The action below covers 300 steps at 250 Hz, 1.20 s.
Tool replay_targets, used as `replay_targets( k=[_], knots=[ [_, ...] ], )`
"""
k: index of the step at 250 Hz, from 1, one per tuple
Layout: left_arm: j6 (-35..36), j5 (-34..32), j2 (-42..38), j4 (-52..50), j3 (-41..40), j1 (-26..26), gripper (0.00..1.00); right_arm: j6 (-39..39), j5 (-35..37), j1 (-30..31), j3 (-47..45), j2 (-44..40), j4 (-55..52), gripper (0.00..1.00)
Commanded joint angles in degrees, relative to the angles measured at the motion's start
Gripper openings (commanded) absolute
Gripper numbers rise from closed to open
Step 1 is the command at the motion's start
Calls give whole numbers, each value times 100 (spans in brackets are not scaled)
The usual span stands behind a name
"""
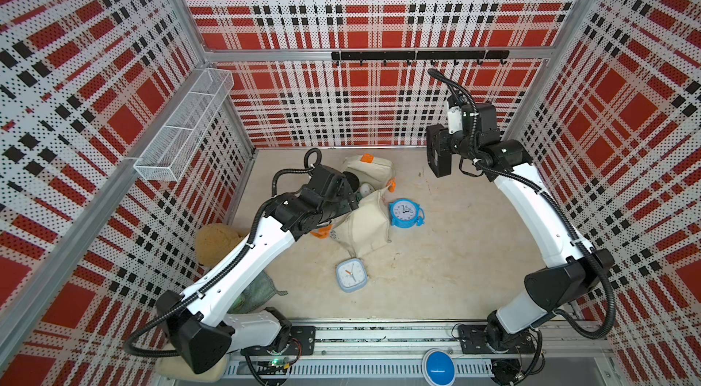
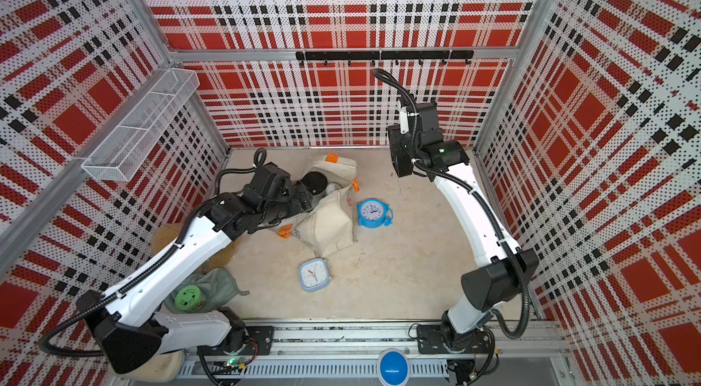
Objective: Take the alarm clock out of the canvas bag
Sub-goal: Place the alarm at the center of the board.
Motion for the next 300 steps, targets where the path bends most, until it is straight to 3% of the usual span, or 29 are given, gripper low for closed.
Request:
replay_targets(
  k=[1,71,153,208,300],
  knots=[
    [293,-291,159,-220,265,-115,82,-334,490,-113,-470,107,614,34],
    [316,-238,328,-228,310,-126,82,-1408,1652,-206,-1028,753,1111,36],
    [293,-91,511,-186,296,-130,82,-1614,2132,-245,-1017,1652,1458,38],
    [281,-78,526,-186,268,-102,82,-1604,2108,-247,-872,1956,1425,45],
    [246,-103,466,-159,228,-67,82,-1433,1428,-228,-1152,1855,1296,60]
  ],
)
